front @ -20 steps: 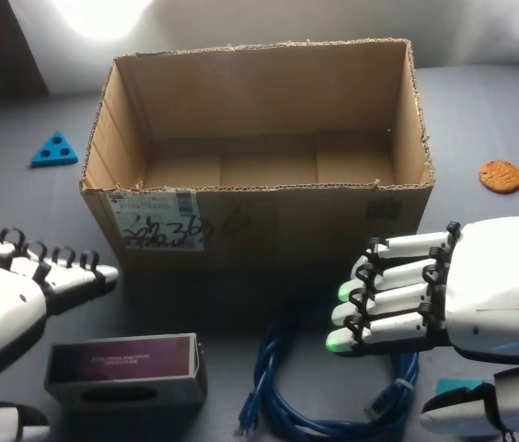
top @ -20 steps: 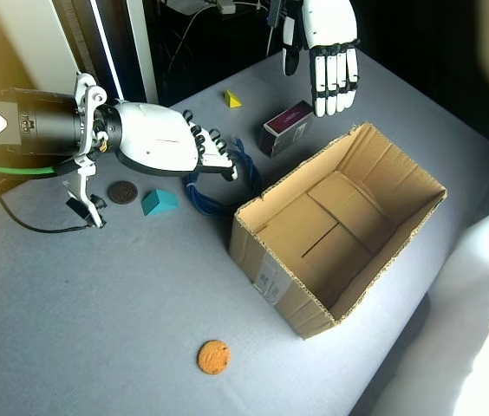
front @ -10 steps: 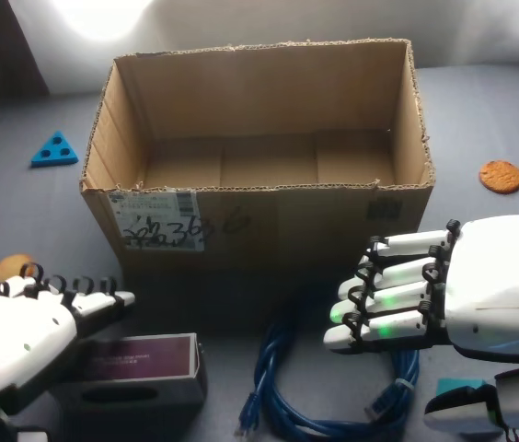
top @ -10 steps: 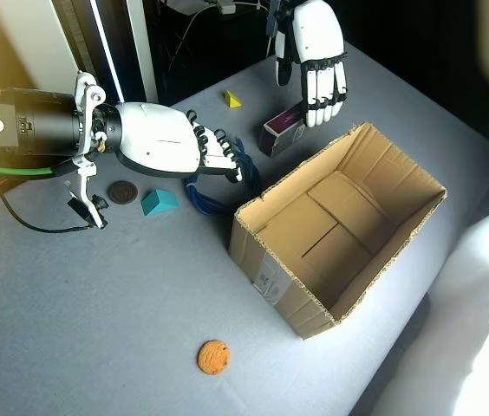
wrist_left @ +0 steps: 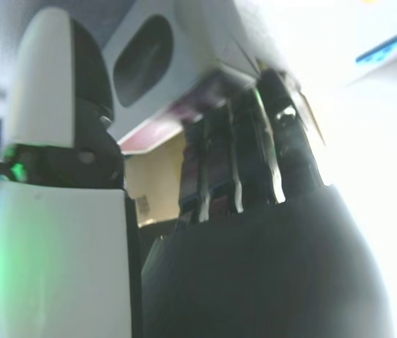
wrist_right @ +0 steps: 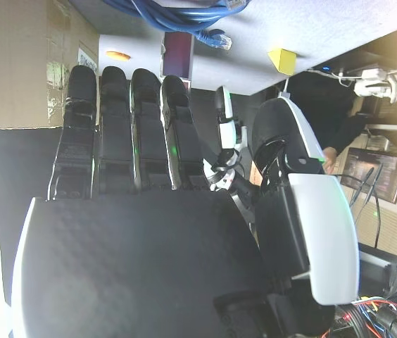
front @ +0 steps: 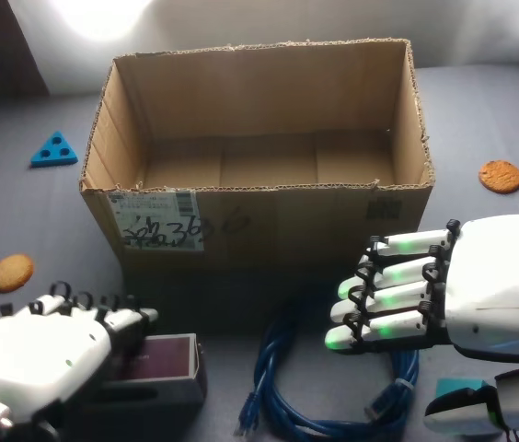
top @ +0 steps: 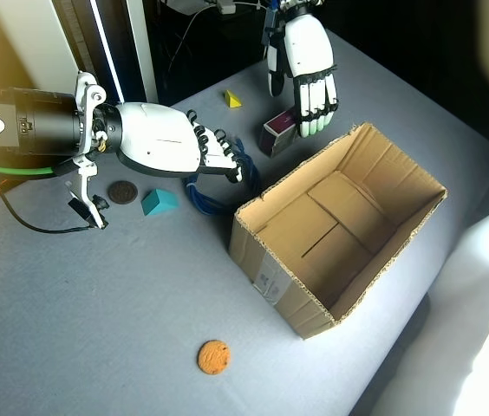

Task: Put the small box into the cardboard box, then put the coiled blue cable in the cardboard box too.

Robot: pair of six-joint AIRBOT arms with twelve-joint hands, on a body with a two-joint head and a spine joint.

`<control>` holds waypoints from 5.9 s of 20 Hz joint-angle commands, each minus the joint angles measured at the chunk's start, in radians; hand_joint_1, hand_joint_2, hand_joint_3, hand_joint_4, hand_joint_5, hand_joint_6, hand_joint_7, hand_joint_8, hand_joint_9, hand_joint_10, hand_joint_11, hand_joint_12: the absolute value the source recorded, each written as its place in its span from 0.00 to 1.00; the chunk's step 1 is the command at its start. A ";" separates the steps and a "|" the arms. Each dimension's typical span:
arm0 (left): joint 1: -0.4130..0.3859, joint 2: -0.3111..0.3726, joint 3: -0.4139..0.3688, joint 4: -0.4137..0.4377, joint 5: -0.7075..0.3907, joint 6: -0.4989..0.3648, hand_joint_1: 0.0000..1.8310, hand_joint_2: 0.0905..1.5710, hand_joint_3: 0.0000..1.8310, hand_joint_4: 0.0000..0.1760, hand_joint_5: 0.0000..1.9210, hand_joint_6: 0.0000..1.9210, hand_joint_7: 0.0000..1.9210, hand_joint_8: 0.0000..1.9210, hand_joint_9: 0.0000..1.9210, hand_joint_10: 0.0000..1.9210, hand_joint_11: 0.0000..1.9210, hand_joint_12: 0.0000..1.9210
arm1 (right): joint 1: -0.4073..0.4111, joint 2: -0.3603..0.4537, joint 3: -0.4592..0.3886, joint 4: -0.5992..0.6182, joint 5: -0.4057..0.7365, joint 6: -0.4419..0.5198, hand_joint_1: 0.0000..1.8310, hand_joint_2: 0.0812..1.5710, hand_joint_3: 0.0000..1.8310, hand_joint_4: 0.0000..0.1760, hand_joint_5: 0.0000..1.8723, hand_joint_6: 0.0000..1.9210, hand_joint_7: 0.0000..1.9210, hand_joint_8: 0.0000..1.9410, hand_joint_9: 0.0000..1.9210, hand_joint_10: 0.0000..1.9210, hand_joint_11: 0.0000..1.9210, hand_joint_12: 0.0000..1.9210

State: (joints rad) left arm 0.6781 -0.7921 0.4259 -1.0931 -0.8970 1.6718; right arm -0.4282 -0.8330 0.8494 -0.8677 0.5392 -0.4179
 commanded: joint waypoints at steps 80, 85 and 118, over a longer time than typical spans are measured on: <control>-0.416 -0.093 0.463 0.714 0.094 -0.454 0.74 0.74 0.00 0.00 0.41 0.57 0.46 0.63 0.39 0.79 0.25 0.82 | -0.011 -0.007 -0.007 0.066 0.107 -0.038 0.63 0.62 0.00 0.00 0.24 0.00 0.24 0.00 0.21 0.02 0.00 0.63; -0.443 -0.100 0.486 0.715 0.094 -0.455 0.74 0.75 0.00 0.00 0.40 0.56 0.45 0.67 0.37 0.80 0.22 0.83 | -0.010 -0.020 -0.007 0.103 0.107 -0.067 0.63 0.61 0.00 0.00 0.24 0.01 0.24 0.00 0.21 0.01 0.00 0.62; -0.318 0.271 0.423 0.794 0.425 -0.415 0.57 0.70 0.00 0.00 0.26 0.01 0.28 0.01 0.27 0.02 0.01 0.61 | -0.089 -0.187 -0.001 0.303 0.005 -0.357 0.67 0.62 0.00 0.00 0.20 0.00 0.21 0.00 0.19 0.01 0.00 0.60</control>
State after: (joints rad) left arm 0.3710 -0.5373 0.8440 -0.3016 -0.3889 1.2491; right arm -0.5163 -1.0218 0.8516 -0.5751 0.4507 -0.7723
